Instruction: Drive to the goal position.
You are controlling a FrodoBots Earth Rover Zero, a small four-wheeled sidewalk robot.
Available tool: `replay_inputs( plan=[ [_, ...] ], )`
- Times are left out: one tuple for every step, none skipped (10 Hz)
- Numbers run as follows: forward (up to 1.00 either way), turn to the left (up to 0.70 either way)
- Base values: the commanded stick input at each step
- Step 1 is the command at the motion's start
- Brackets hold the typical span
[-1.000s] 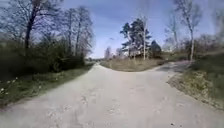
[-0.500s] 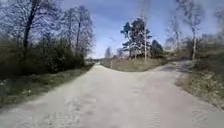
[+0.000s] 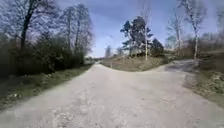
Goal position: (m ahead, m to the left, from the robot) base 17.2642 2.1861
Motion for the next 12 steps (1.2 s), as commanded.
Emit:
replay_inputs(
  plan=[
    [0.85,0.00],
    [0.85,0.00],
    [0.85,0.00],
    [0.85,0.00],
    [0.85,0.00],
    [0.85,0.00],
    [0.85,0.00],
    [0.85,0.00],
    [0.85,0.00],
    [0.85,0.00],
    [0.85,0.00],
    [0.85,0.00]
  ],
)
